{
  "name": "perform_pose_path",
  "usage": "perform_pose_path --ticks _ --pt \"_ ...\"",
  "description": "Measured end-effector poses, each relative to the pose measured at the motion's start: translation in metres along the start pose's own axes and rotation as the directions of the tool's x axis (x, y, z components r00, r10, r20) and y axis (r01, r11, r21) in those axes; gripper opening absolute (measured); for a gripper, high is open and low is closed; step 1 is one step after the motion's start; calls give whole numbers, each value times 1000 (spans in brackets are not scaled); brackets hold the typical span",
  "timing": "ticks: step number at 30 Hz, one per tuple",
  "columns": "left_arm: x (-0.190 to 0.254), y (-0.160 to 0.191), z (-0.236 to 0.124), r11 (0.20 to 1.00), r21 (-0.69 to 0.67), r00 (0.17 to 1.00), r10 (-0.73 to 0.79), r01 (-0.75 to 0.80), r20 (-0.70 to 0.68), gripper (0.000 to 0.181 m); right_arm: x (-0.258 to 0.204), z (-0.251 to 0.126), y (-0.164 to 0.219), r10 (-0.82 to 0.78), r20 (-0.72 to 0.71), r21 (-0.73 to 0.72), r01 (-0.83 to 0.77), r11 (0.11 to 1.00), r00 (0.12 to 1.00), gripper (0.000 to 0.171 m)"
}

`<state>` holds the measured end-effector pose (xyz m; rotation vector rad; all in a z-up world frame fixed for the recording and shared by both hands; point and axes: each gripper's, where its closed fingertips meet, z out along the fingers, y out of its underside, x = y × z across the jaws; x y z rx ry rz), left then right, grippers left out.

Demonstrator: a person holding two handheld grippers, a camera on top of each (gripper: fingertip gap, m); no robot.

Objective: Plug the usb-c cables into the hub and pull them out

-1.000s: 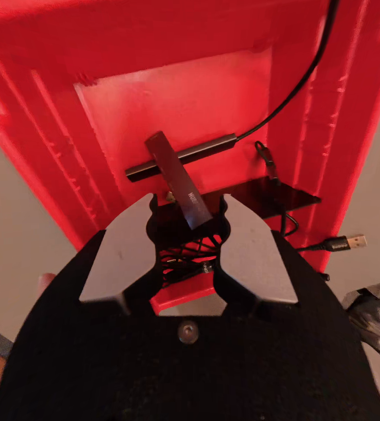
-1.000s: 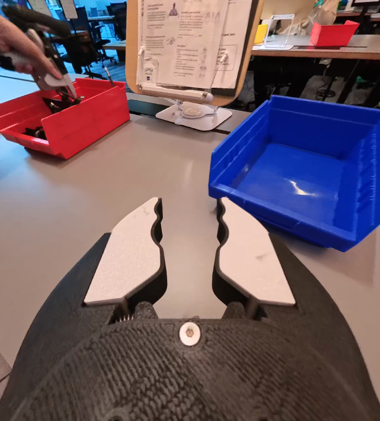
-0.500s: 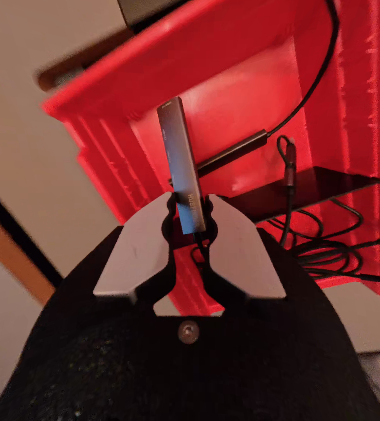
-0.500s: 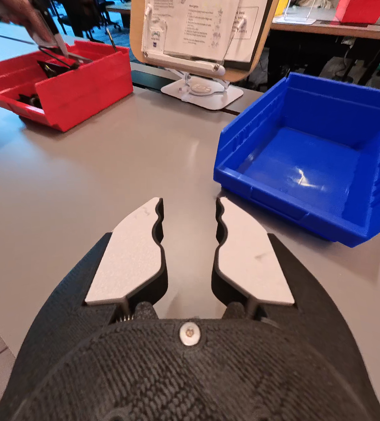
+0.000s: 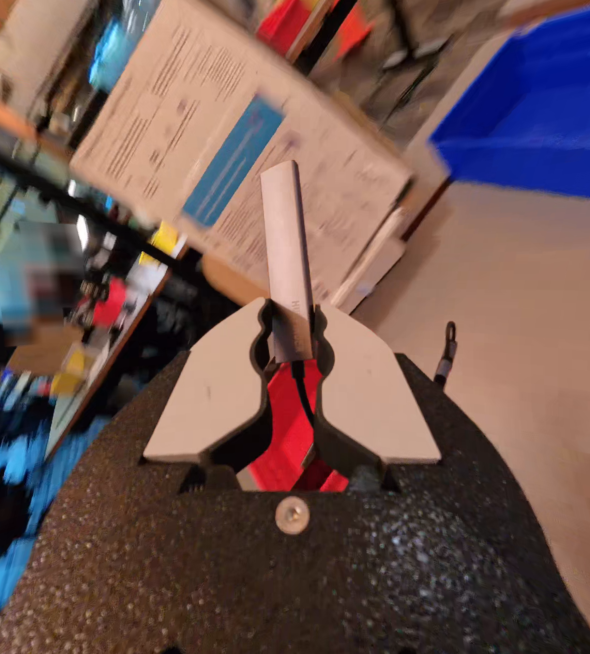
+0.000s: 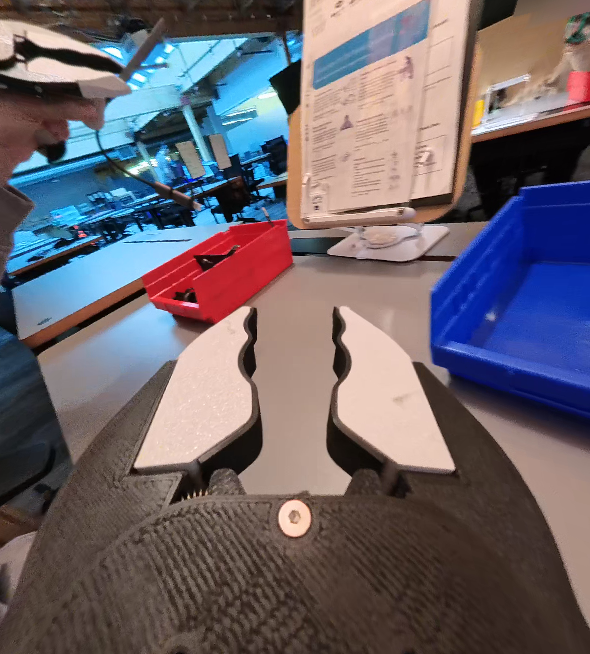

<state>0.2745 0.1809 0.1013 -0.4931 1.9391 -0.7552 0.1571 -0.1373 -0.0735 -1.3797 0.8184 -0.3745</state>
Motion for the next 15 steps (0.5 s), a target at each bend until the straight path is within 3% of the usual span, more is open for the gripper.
perform_pose_path --ticks 1,7,13,15 --pt "25 -15 -4 997 77 999 30 -27 -35 21 -9 5 0 -2 29 5 2 1000 1000 43" --pt "183 -52 -4 927 375 956 84 28 -281 21 -58 24 -10 64 195 127 -90 988 979 53" --pt "289 -51 6 828 561 960 165 -9 -227 21 -68 27 -16 119 257 218 -177 960 959 50" --pt "304 -44 10 813 572 970 212 -109 -117 21 -61 32 -7 123 208 195 -164 967 970 41"
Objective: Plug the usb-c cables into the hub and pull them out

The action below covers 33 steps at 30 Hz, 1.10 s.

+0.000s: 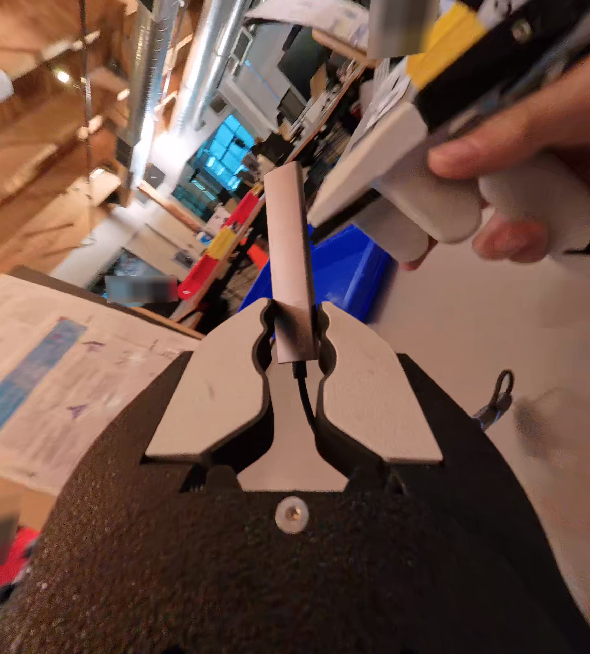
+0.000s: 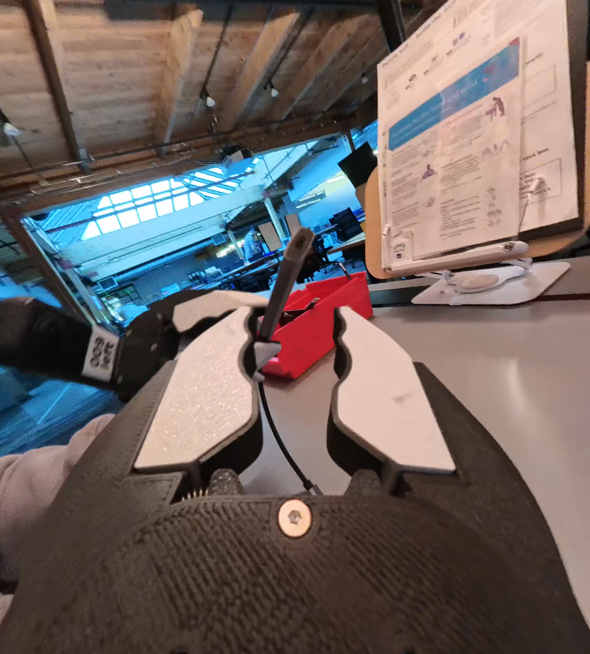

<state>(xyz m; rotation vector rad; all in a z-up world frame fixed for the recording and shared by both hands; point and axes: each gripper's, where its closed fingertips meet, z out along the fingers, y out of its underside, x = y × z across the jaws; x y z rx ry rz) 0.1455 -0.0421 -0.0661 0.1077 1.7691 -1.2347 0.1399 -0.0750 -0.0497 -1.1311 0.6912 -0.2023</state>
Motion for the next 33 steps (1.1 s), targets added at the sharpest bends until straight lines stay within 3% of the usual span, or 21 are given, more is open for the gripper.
perform_pose_path --ticks 2,8,11,16,19,22,24,29,31,33 --pt "8 6 -1 995 -37 994 96 -95 49 21 -3 -1 1 -1 36 25 1 1000 999 10" --pt "11 19 -12 978 -79 971 201 -192 128 21 -5 5 17 83 118 1 -84 996 990 9" --pt "17 14 -18 986 9 980 167 -169 110 22 -11 2 19 40 203 -23 -36 999 978 9" --pt "14 -13 -33 972 162 979 -146 169 -144 41 -24 -12 16 -275 282 -75 307 949 919 8" --pt "1 -40 -38 945 135 910 -240 299 -339 38 -26 -18 23 -484 292 -135 536 833 825 8" --pt "10 -45 -35 963 -25 819 -241 268 -521 39 -30 -16 37 -625 315 -231 696 680 715 8" --pt "19 -42 -32 982 -53 795 -179 183 -580 29 -32 -12 46 -666 329 -274 742 611 670 8" --pt "49 -19 -27 982 -167 724 -178 88 -666 11 -32 -7 63 -661 349 -323 747 581 664 8" --pt "51 -10 -24 967 -229 722 -238 112 -650 9 -25 -6 70 -683 335 -352 759 548 649 9" --pt "41 -6 -19 949 -233 741 -311 211 -596 8 -20 1 65 -713 250 -322 750 577 655 10"
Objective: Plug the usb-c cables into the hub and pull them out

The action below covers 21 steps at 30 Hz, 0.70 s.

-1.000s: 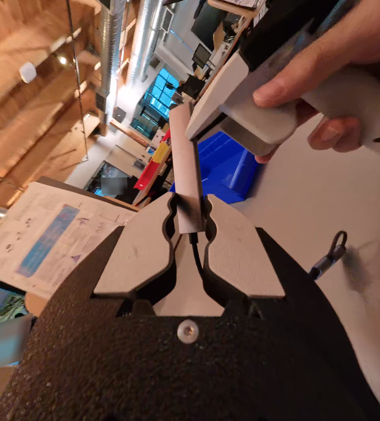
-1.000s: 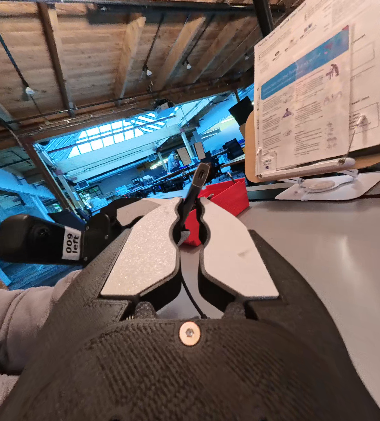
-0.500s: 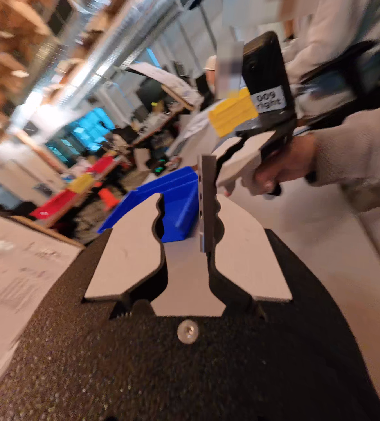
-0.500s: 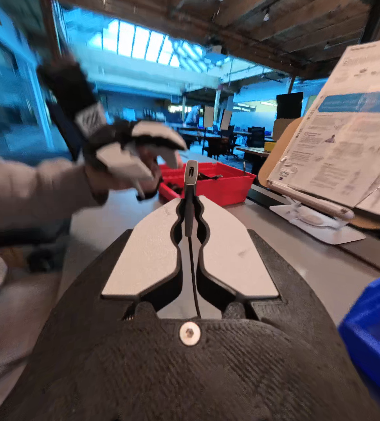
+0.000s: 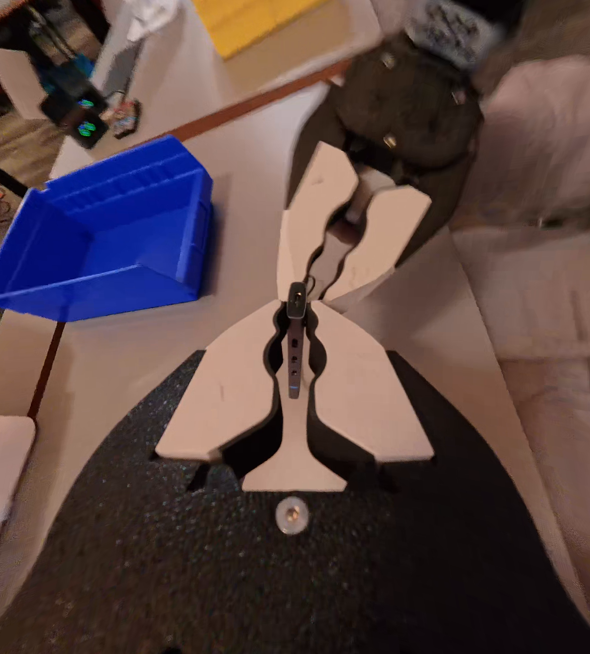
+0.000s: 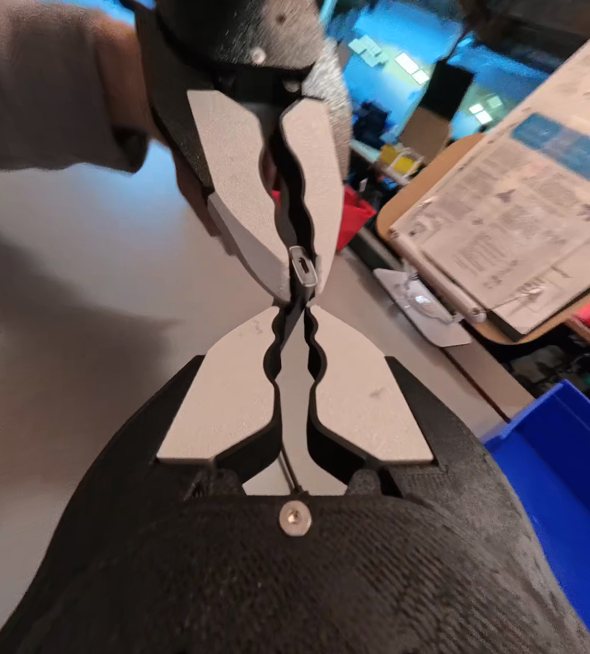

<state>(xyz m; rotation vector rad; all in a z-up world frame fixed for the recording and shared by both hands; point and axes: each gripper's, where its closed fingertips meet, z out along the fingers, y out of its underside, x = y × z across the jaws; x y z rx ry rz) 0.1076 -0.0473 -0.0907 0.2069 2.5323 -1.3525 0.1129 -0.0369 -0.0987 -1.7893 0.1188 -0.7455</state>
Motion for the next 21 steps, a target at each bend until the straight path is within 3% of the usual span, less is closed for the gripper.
perform_pose_path --ticks 2,3,5,7,11,14,18,21 --pt "-26 -4 -8 970 141 975 -209 197 75 8 12 3 -5 37 -118 71 -29 997 992 30" --pt "-41 -5 -15 917 235 931 -352 322 99 8 15 5 -4 52 -162 71 -41 997 985 41" --pt "-67 -1 -28 719 418 776 -629 556 51 8 20 11 2 60 -240 49 -50 998 969 59" --pt "-81 7 -37 479 533 607 -791 697 -83 8 21 15 3 67 -291 62 -51 997 954 57" --pt "-86 24 -38 4 555 288 -858 832 -425 8 33 11 8 68 -421 84 -35 996 905 51" --pt "-83 31 -35 -236 469 121 -782 851 -612 8 28 14 15 85 -364 96 -53 994 928 45" --pt "-75 36 -20 -347 350 -6 -718 870 -696 8 24 10 8 188 -284 227 -125 966 940 28" --pt "-73 36 -14 -364 318 -41 -712 875 -701 8 22 8 11 190 -241 241 -131 962 952 25"
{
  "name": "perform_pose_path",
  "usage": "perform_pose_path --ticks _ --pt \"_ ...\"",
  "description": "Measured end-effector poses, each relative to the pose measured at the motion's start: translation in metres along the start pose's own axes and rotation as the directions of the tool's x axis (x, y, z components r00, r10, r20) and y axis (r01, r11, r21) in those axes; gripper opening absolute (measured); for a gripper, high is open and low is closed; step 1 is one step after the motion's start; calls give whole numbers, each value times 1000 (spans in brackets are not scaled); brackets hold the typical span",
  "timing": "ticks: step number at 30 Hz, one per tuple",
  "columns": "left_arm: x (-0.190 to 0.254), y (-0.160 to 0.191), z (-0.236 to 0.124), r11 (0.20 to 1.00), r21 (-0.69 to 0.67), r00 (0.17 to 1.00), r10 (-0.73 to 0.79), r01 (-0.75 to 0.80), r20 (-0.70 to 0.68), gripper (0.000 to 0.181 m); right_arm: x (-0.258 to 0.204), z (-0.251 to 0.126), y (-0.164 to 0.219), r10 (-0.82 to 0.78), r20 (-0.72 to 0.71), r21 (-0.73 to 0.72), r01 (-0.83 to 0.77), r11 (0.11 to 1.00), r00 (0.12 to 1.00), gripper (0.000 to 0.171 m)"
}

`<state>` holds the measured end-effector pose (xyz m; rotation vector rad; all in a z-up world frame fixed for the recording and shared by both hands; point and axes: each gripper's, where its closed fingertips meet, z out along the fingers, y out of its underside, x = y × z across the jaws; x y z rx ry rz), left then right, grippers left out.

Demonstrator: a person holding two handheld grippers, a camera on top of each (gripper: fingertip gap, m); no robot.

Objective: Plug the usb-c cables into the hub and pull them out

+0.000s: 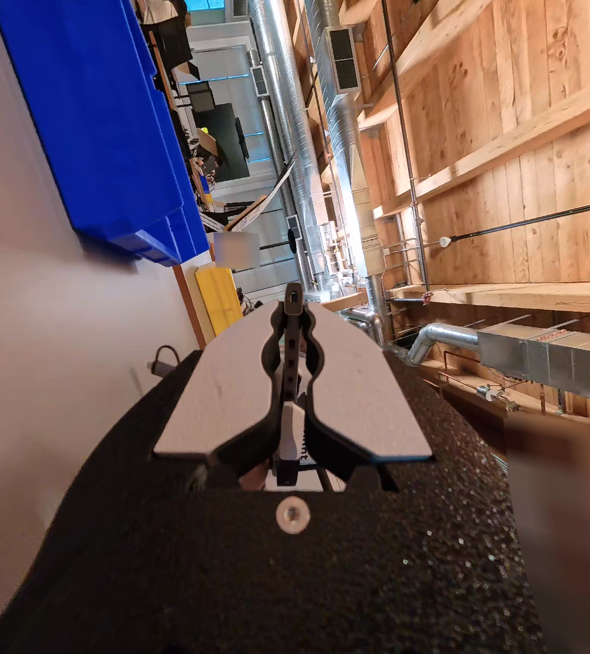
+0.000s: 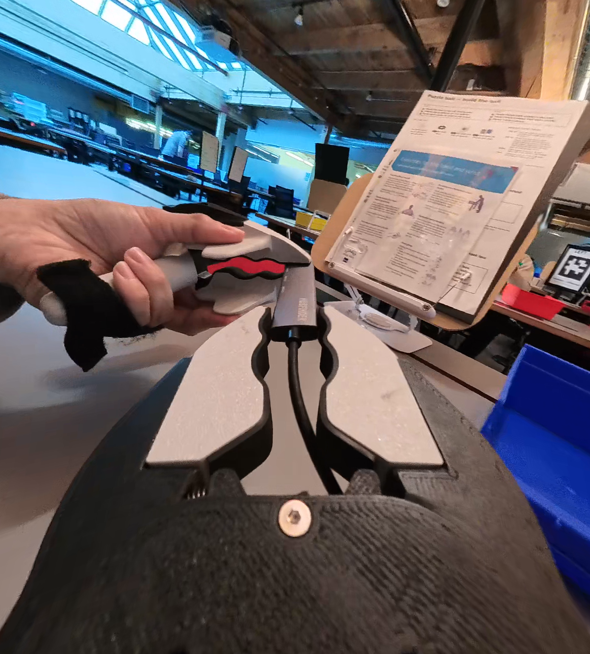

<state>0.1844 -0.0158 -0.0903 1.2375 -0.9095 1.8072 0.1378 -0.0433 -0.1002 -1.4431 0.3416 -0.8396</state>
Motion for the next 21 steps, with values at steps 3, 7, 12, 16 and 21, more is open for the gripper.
perform_pose_path --ticks 3,7,12,16,21 --pt "-2 0 3 1000 3 999 7 -7 34 8 4 -1 4 36 -9 -1 -36 999 999 24" --pt "-6 0 4 992 -24 987 126 -124 98 8 4 -2 11 51 -24 -26 -52 998 998 24" --pt "17 -3 -5 762 -171 742 647 -624 175 21 24 -10 8 194 -63 9 -194 981 979 25" --pt "51 -30 -45 446 -302 389 892 -843 230 33 50 -23 16 247 -117 25 -246 969 962 25" --pt "37 -122 -159 133 -777 -120 958 -615 260 36 61 -28 27 304 -143 47 -300 953 942 24"
